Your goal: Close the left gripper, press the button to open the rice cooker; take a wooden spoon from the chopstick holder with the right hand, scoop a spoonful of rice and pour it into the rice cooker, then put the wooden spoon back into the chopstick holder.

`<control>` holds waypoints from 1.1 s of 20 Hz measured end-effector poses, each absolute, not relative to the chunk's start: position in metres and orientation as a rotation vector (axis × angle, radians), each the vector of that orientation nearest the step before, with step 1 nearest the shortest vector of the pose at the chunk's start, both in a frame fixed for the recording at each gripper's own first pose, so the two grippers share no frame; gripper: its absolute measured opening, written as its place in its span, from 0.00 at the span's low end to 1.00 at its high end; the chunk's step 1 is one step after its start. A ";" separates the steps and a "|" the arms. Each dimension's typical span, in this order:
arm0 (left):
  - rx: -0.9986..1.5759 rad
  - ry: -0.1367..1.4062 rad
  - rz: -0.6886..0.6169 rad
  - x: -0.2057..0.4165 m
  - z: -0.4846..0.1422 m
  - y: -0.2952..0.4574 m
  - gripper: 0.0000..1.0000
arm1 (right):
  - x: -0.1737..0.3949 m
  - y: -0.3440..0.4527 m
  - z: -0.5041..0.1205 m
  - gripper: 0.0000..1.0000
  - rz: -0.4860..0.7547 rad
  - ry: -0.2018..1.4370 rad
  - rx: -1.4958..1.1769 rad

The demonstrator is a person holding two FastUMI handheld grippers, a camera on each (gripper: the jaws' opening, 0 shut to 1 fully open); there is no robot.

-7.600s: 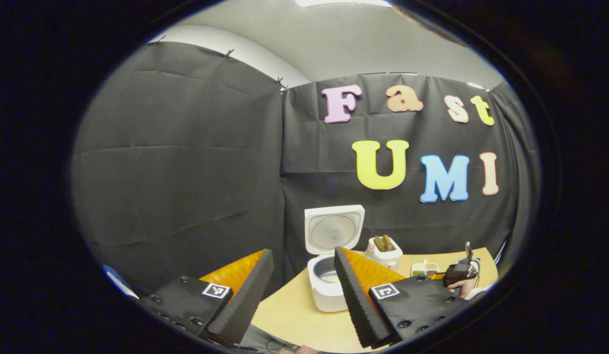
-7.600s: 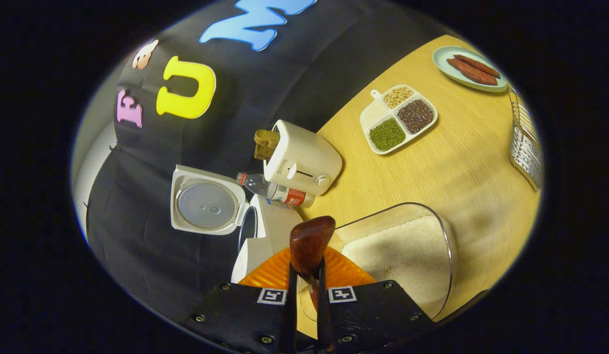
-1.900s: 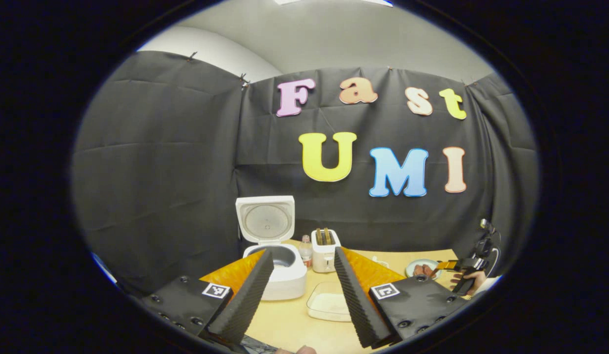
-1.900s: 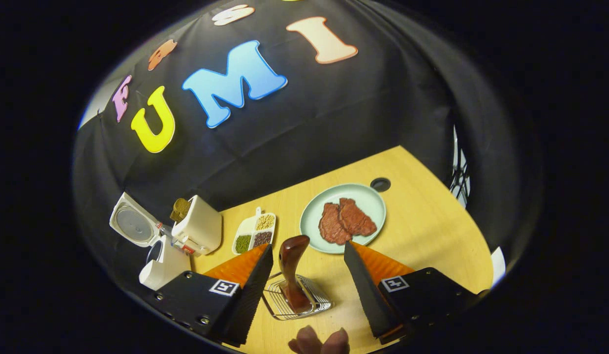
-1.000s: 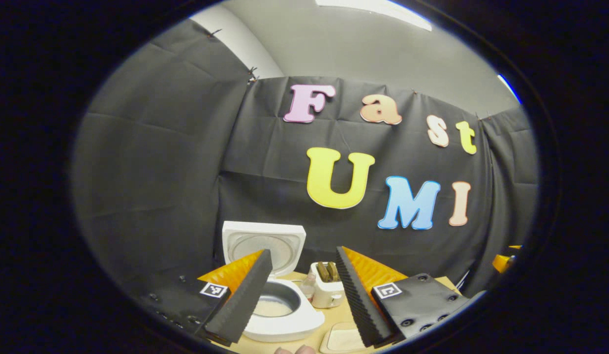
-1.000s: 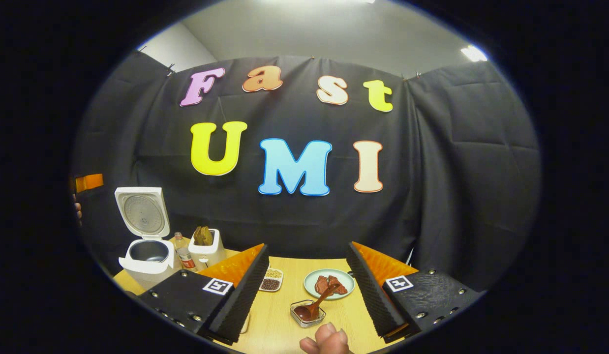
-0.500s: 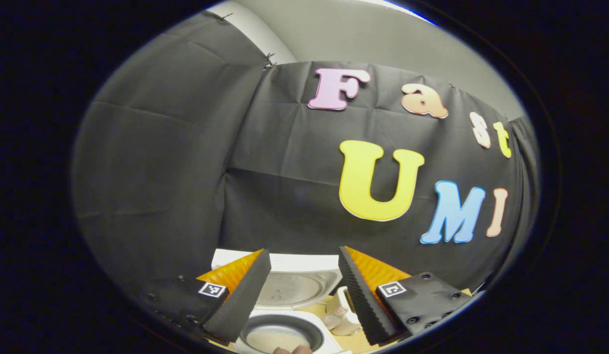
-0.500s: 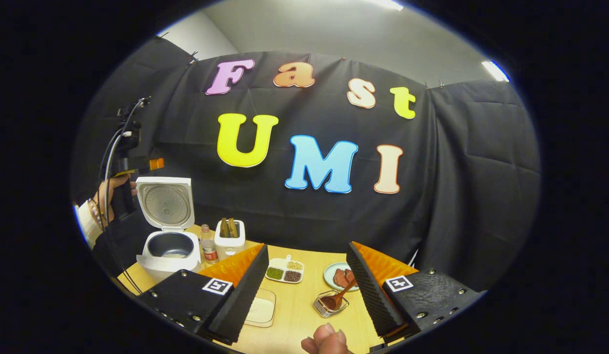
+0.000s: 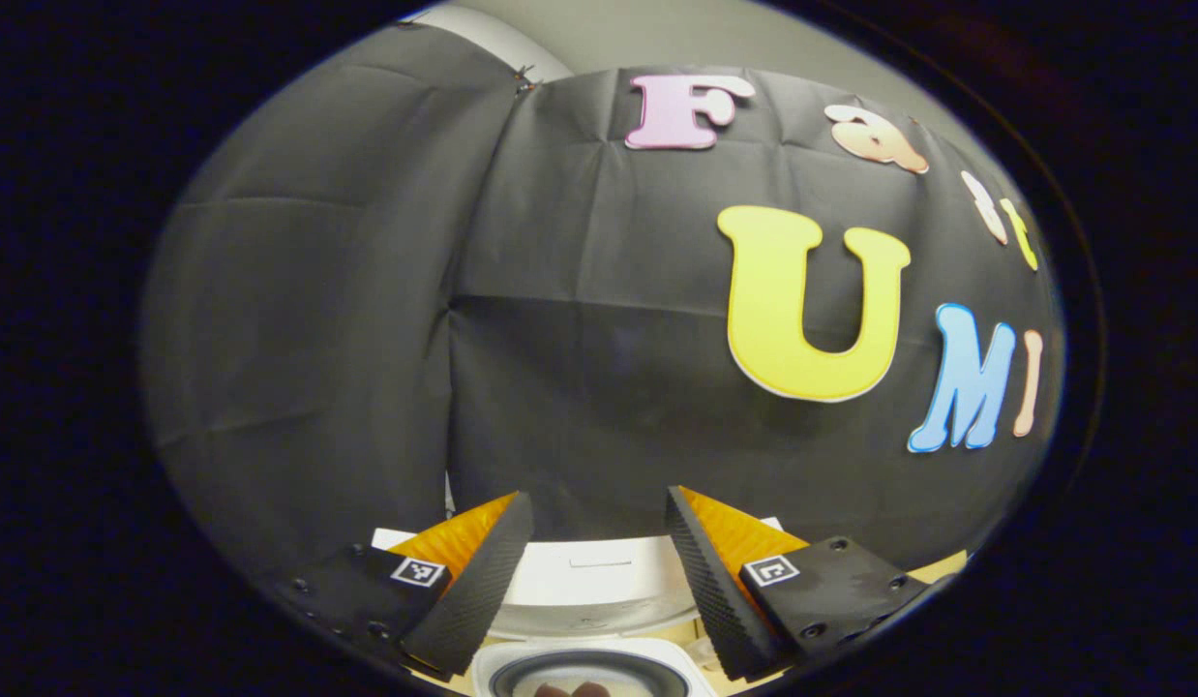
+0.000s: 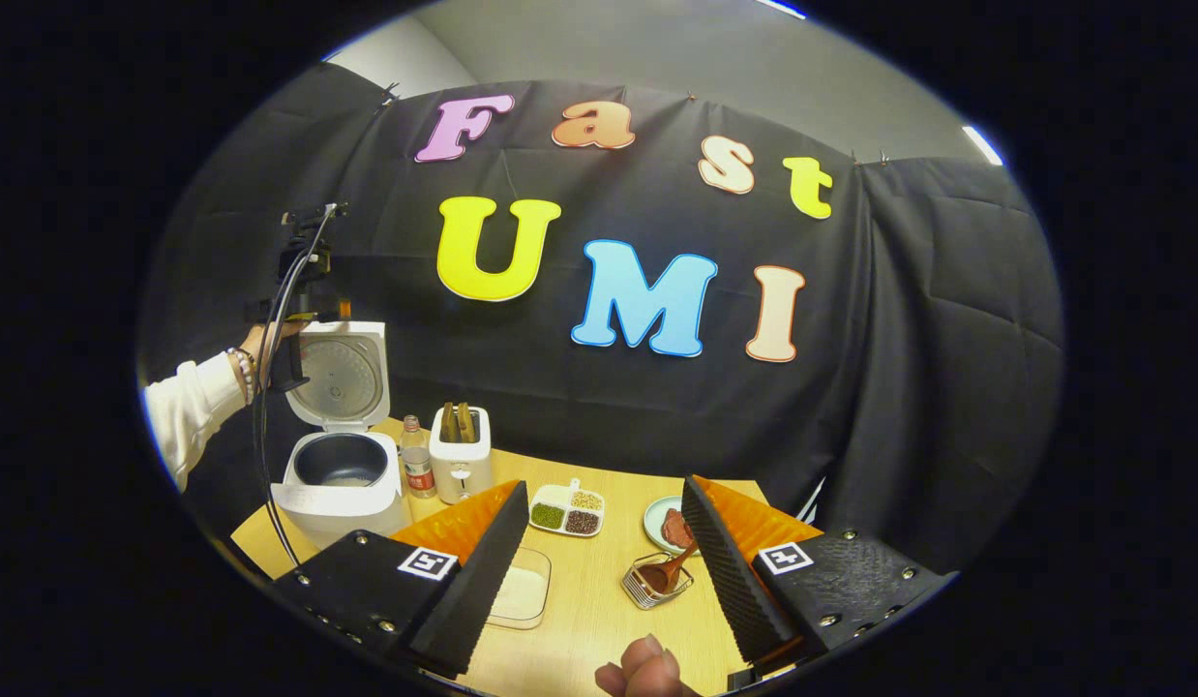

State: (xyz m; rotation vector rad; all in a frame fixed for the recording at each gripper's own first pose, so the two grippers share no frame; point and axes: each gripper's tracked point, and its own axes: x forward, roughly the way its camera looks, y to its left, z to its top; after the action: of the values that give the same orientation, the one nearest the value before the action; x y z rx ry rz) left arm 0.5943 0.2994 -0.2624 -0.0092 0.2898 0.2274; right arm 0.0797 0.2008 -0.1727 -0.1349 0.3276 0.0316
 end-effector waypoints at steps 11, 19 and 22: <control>0.031 0.334 0.164 0.478 -0.287 0.246 0.94 | 0.063 0.212 -0.172 0.97 0.081 0.324 -0.080; 0.026 0.545 0.143 0.361 -0.426 0.207 0.95 | 0.042 0.217 -0.175 0.97 0.125 0.345 -0.072; 0.070 0.579 0.130 0.351 -0.483 0.203 0.95 | 0.033 0.219 -0.177 0.97 0.141 0.356 -0.067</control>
State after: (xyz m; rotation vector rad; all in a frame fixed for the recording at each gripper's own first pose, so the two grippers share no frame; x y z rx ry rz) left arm 0.3505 0.2035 -0.4828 0.0704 0.5792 0.1301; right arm 0.0329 0.2186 -0.1775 -0.0668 0.3563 0.1413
